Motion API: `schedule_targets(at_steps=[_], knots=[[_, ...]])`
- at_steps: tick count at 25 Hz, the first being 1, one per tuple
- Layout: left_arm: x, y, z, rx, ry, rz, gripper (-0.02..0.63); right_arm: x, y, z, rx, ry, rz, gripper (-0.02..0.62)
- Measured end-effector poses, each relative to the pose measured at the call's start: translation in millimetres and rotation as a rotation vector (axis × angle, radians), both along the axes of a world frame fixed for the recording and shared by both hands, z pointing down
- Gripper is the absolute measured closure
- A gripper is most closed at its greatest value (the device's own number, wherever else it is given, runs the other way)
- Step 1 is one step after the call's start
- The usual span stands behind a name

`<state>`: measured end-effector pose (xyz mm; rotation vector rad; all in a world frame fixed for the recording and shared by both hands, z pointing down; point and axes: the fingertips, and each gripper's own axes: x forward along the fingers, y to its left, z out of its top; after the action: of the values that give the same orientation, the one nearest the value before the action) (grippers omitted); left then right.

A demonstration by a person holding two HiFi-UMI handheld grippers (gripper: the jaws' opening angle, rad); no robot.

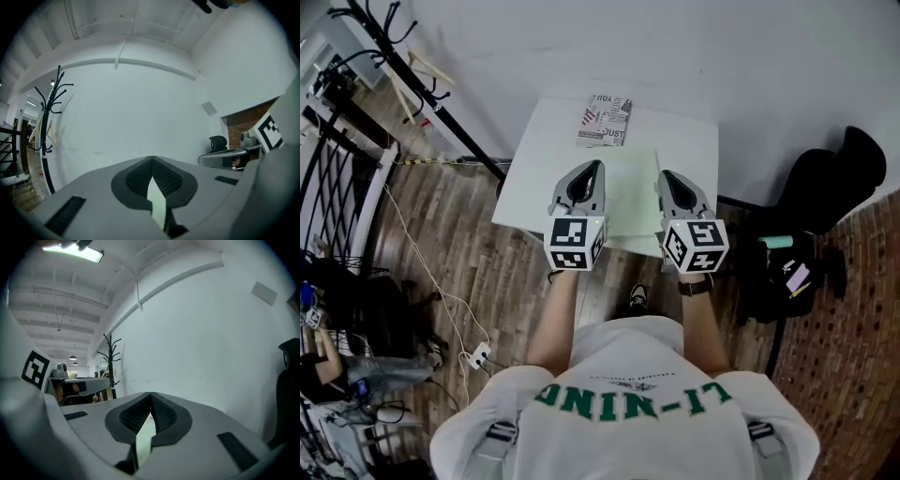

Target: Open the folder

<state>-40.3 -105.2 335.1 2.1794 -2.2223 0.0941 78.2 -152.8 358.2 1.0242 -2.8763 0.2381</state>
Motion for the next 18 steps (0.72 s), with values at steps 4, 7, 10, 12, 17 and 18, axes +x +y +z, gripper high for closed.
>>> schedule_targets(at_steps=[4, 7, 10, 12, 17, 18], knots=[[12, -39, 9, -0.023, -0.004, -0.004, 0.592, 11, -40, 17, -0.036, 0.021, -0.024, 0.578], [18, -58, 22, -0.048, 0.003, -0.001, 0.592, 15, -60, 38, -0.076, 0.042, -0.042, 0.578], [27, -74, 40, -0.082, 0.013, 0.031, 0.592, 19, -75, 62, -0.116, 0.078, -0.053, 0.577], [31, -82, 52, -0.104, 0.018, 0.055, 0.592, 21, -81, 80, -0.153, 0.1, -0.062, 0.568], [40, -106, 75, -0.148, 0.029, 0.123, 0.592, 31, -95, 132, -0.249, 0.156, -0.033, 0.553], [41, -110, 78, -0.155, 0.032, 0.136, 0.592, 32, -96, 143, -0.274, 0.17, -0.033, 0.547]])
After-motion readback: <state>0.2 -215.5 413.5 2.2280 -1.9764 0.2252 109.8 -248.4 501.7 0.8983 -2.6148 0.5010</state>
